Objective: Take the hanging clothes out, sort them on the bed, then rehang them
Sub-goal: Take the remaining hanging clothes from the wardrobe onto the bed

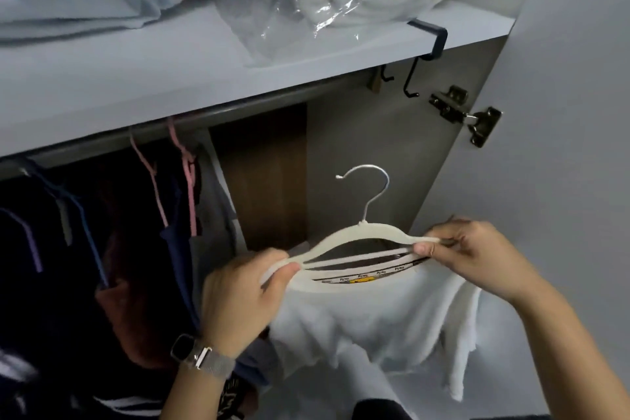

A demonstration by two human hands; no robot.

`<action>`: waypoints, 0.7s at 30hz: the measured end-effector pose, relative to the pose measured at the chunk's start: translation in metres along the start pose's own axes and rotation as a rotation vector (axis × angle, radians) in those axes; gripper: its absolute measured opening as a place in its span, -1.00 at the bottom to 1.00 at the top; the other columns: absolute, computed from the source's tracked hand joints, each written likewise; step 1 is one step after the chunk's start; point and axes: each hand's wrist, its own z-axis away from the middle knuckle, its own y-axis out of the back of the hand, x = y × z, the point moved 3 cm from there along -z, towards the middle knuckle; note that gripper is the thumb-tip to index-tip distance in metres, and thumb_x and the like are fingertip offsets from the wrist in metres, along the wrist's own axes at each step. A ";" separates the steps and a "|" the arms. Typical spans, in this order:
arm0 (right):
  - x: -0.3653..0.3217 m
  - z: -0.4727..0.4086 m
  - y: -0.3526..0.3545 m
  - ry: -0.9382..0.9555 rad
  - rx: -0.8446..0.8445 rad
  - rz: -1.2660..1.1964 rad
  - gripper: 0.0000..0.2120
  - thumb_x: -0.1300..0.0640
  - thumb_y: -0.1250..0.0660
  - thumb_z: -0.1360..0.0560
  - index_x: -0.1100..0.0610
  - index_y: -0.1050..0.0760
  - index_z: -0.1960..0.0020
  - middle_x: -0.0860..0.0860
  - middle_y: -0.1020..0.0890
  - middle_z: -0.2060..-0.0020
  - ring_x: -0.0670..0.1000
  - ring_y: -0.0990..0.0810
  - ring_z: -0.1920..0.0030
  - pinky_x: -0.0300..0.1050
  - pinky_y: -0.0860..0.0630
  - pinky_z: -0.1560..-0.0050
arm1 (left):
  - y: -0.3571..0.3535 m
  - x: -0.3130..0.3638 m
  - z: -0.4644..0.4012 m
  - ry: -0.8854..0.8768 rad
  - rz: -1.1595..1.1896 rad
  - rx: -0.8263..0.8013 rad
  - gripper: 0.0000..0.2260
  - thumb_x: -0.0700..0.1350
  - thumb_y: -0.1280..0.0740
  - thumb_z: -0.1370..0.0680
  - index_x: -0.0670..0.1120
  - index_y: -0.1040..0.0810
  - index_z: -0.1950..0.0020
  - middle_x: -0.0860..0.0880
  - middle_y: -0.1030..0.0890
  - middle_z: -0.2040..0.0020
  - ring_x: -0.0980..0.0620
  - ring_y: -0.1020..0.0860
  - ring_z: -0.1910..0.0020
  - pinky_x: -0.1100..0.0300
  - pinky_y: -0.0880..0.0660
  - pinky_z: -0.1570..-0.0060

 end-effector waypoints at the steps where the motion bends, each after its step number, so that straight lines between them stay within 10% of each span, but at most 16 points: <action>1: 0.000 -0.003 -0.002 0.013 0.051 0.001 -0.52 -0.44 -0.19 -0.39 -0.06 -0.62 0.20 -0.11 -0.63 0.33 -0.11 -0.55 0.16 -0.06 -0.50 0.12 | 0.003 0.005 0.006 0.056 -0.020 0.018 -0.66 0.26 -0.15 -0.45 0.09 -0.61 0.13 0.14 -0.63 0.26 0.10 -0.59 0.24 0.18 -0.50 0.29; 10: -0.026 -0.058 -0.034 0.273 -0.020 -0.179 -0.79 -0.21 -0.37 -0.37 -0.07 -0.58 0.23 -0.15 -0.62 0.29 -0.11 -0.57 0.23 -0.21 -0.46 0.20 | 0.030 0.011 0.034 0.396 -0.263 0.146 -0.52 0.37 -0.07 -0.38 0.07 -0.61 0.27 0.05 -0.58 0.39 0.06 -0.55 0.28 0.20 -0.39 0.30; 16: -0.066 -0.090 -0.065 0.323 -0.721 -0.304 -0.73 -0.19 -0.32 -0.43 -0.15 -0.59 -0.08 -0.16 -0.68 0.02 -0.08 -0.63 0.02 -0.16 -0.52 -0.07 | 0.051 0.015 0.085 0.712 -0.251 0.349 -0.48 0.50 -0.19 -0.15 0.06 -0.56 0.47 0.16 -0.42 0.53 0.22 -0.43 0.34 0.34 -0.26 0.25; 21: -0.135 -0.126 -0.108 0.163 -0.867 -0.611 -0.59 0.08 -0.36 -0.47 -0.02 -0.41 -0.30 0.00 -0.58 -0.21 -0.02 -0.63 -0.07 -0.08 -0.56 -0.10 | 0.081 0.011 0.129 0.901 -0.269 0.490 -0.57 0.43 -0.40 -0.16 0.07 -0.57 0.47 0.08 -0.44 0.52 0.14 -0.47 0.37 0.30 -0.30 0.37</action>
